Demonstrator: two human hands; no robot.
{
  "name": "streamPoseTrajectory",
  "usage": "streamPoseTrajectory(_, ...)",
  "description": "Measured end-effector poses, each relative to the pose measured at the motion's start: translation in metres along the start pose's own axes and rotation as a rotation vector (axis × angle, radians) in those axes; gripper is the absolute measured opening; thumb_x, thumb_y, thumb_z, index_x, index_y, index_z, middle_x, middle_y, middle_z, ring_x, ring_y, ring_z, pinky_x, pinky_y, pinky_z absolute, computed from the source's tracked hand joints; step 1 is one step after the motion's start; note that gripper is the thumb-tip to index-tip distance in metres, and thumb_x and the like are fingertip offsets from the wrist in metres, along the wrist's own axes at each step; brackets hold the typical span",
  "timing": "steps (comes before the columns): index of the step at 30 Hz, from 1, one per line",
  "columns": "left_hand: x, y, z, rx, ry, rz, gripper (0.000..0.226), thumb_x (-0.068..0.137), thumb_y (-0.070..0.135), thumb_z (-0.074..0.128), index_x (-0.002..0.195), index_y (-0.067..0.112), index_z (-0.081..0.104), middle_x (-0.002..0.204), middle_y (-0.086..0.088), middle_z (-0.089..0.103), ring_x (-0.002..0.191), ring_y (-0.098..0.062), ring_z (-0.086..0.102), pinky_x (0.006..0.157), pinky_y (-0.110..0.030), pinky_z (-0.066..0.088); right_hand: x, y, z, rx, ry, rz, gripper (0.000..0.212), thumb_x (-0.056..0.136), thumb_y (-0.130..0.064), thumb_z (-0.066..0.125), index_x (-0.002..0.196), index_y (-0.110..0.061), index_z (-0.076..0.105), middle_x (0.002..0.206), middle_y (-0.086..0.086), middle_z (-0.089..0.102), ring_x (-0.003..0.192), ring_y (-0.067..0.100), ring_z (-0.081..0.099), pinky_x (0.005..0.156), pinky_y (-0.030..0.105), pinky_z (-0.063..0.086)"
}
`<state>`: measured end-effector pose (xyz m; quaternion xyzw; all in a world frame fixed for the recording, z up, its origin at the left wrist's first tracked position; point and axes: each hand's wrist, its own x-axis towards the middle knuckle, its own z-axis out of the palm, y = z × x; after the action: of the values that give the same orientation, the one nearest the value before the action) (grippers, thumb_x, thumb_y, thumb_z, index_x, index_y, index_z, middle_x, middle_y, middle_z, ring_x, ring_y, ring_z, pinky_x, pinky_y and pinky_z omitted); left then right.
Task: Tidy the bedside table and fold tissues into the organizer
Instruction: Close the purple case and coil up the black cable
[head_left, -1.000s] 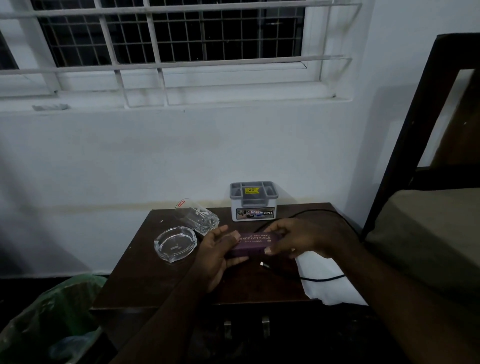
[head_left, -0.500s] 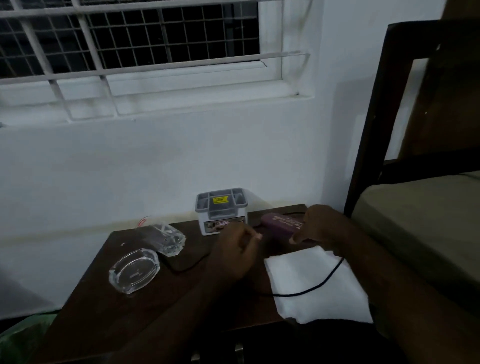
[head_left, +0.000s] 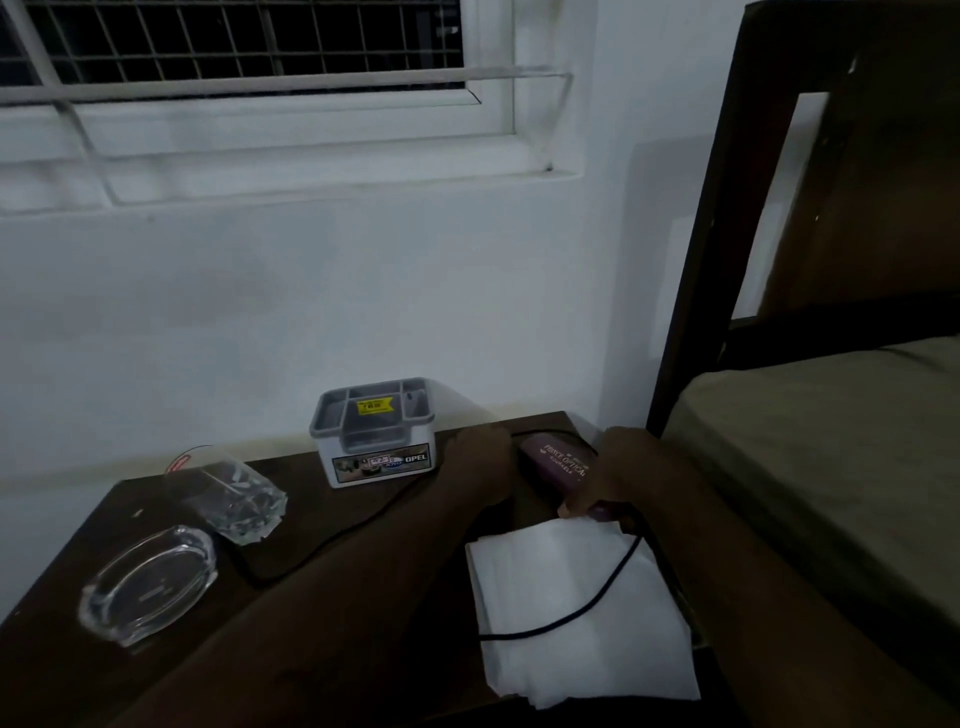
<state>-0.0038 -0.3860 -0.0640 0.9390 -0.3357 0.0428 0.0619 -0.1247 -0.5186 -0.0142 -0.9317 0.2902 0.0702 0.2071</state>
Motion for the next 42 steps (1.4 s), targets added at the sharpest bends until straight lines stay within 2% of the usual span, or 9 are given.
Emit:
streamPoseTrajectory(6, -0.005, -0.003, -0.01, -0.078, 0.136, 0.119, 0.03, 0.091, 0.022, 0.052, 0.117, 0.009, 0.055, 0.128, -0.014, 0.048, 0.109, -0.036, 0.053, 0.088, -0.043, 0.044, 0.0, -0.012, 0.012, 0.019, 0.074, -0.05, 0.093, 0.043, -0.055, 0.089, 0.117, -0.007, 0.057, 0.095, 0.005, 0.068, 0.088, 0.022, 0.068, 0.08, 0.041, 0.059)
streamPoseTrajectory(16, -0.043, -0.007, -0.035, -0.179, 0.209, 0.272, 0.034, 0.09, 0.022, 0.055, 0.122, 0.012, 0.055, 0.127, -0.01, 0.051, 0.1, -0.034, 0.06, 0.082, -0.039, 0.049, 0.008, -0.033, 0.031, 0.089, 0.205, -0.106, 0.076, 0.073, -0.052, 0.071, 0.133, -0.013, 0.046, 0.128, 0.01, 0.059, 0.117, 0.028, 0.057, 0.091, 0.034, 0.046)
streamPoseTrajectory(22, -0.061, -0.013, -0.056, -0.281, 0.135, 0.346, 0.039, 0.091, 0.015, 0.059, 0.128, 0.004, 0.053, 0.133, -0.014, 0.05, 0.117, -0.029, 0.054, 0.103, -0.041, 0.04, -0.017, -0.035, 0.007, 0.085, 0.176, -0.063, 0.09, 0.056, -0.073, 0.073, 0.122, -0.015, 0.054, 0.118, 0.009, 0.064, 0.106, 0.028, 0.063, 0.09, 0.04, 0.053)
streamPoseTrajectory(26, -0.075, -0.016, -0.081, -0.404, 0.221, 0.422, 0.038, 0.084, 0.002, 0.066, 0.12, -0.008, 0.058, 0.125, -0.021, 0.058, 0.117, -0.029, 0.054, 0.098, -0.009, 0.031, -0.044, -0.046, -0.026, -0.016, 0.587, -0.197, 0.045, 0.074, -0.044, 0.072, 0.106, -0.019, 0.052, 0.108, 0.005, 0.061, 0.099, 0.029, 0.062, 0.08, 0.041, 0.054)
streamPoseTrajectory(28, -0.09, -0.018, -0.093, -0.384, 0.313, 0.535, 0.033, 0.084, 0.006, 0.063, 0.115, -0.003, 0.063, 0.12, -0.018, 0.061, 0.113, -0.023, 0.054, 0.096, -0.017, 0.035, -0.055, -0.054, -0.033, -0.077, 0.708, -0.414, 0.042, 0.075, -0.032, 0.072, 0.109, -0.024, 0.05, 0.11, 0.0, 0.057, 0.102, 0.026, 0.057, 0.081, 0.04, 0.05)
streamPoseTrajectory(30, -0.103, -0.02, -0.1, -0.431, 0.414, 0.636, 0.022, 0.085, -0.001, 0.057, 0.105, 0.002, 0.065, 0.109, -0.014, 0.063, 0.103, -0.018, 0.055, 0.091, -0.026, 0.042, -0.066, -0.058, -0.037, -0.02, 0.574, -0.577, 0.037, 0.075, -0.028, 0.073, 0.109, -0.028, 0.058, 0.107, -0.005, 0.06, 0.101, 0.019, 0.058, 0.085, 0.039, 0.049)
streamPoseTrajectory(33, -0.115, -0.03, -0.106, -0.577, 0.502, 0.503, 0.022, 0.086, -0.004, 0.051, 0.095, 0.015, 0.057, 0.099, -0.003, 0.059, 0.09, -0.011, 0.055, 0.076, -0.024, 0.046, -0.077, -0.062, -0.049, 0.255, 0.329, -0.693, 0.008, 0.074, -0.027, 0.077, 0.079, -0.026, 0.071, 0.077, -0.009, 0.069, 0.075, 0.007, 0.064, 0.072, 0.028, 0.051)
streamPoseTrajectory(35, -0.122, -0.041, -0.106, -0.645, 0.508, 0.361, 0.025, 0.088, 0.005, 0.054, 0.098, 0.027, 0.049, 0.1, 0.004, 0.057, 0.089, -0.008, 0.057, 0.073, -0.029, 0.051, -0.082, -0.064, -0.056, 0.375, 0.303, -0.745, 0.011, 0.074, -0.035, 0.078, 0.072, -0.026, 0.072, 0.069, -0.009, 0.07, 0.063, 0.001, 0.062, 0.062, 0.02, 0.048)
streamPoseTrajectory(42, -0.157, -0.106, -0.095, -0.909, 0.458, 0.065, 0.011, 0.1, 0.02, 0.046, 0.1, 0.022, 0.056, 0.077, 0.003, 0.066, 0.063, -0.012, 0.062, 0.06, -0.031, 0.05, -0.094, -0.083, -0.065, 0.99, 0.546, -0.691, 0.01, 0.084, -0.034, 0.071, 0.084, -0.024, 0.071, 0.072, -0.009, 0.064, 0.054, 0.004, 0.058, 0.054, 0.017, 0.049)
